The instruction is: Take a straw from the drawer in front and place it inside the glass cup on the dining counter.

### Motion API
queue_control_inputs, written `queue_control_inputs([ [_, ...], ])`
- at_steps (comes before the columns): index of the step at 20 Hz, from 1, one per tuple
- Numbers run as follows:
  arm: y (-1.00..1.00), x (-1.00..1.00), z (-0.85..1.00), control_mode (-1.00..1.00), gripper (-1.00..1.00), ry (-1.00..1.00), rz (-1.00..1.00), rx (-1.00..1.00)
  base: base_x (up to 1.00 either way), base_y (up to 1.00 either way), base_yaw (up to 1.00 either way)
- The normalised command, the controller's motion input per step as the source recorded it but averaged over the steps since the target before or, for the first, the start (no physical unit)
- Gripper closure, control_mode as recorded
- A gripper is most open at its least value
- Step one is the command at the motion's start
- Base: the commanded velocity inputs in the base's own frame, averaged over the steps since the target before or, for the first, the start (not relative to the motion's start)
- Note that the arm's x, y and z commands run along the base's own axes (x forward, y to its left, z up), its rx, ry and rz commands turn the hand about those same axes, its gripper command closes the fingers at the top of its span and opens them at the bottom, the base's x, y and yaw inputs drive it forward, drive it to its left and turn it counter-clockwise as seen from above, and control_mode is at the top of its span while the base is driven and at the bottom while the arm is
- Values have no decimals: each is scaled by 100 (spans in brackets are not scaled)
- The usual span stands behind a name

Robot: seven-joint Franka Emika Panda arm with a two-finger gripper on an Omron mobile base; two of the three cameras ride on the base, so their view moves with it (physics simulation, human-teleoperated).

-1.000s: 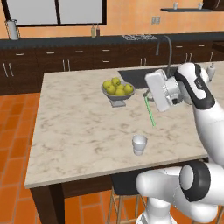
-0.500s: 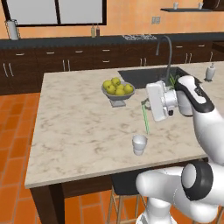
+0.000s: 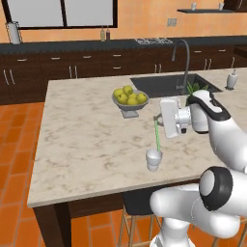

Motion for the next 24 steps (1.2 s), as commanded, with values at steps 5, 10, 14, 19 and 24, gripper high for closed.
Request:
queue_control_inputs([
  [5, -1, 30, -19, -100, 100, -5, 0, 0, 0, 0, 0],
  [10, 0, 9, -33, -100, 100, -7, 0, 0, 0, 0, 0],
  [14, 0, 20, -30, -100, 100, -10, 0, 0, 0, 0, 0],
  [19, 0, 29, -23, -100, 100, -9, 0, 0, 0, 0, 0],
  [24, 0, 16, -26, -100, 100, -10, 0, 0, 0, 0, 0],
])
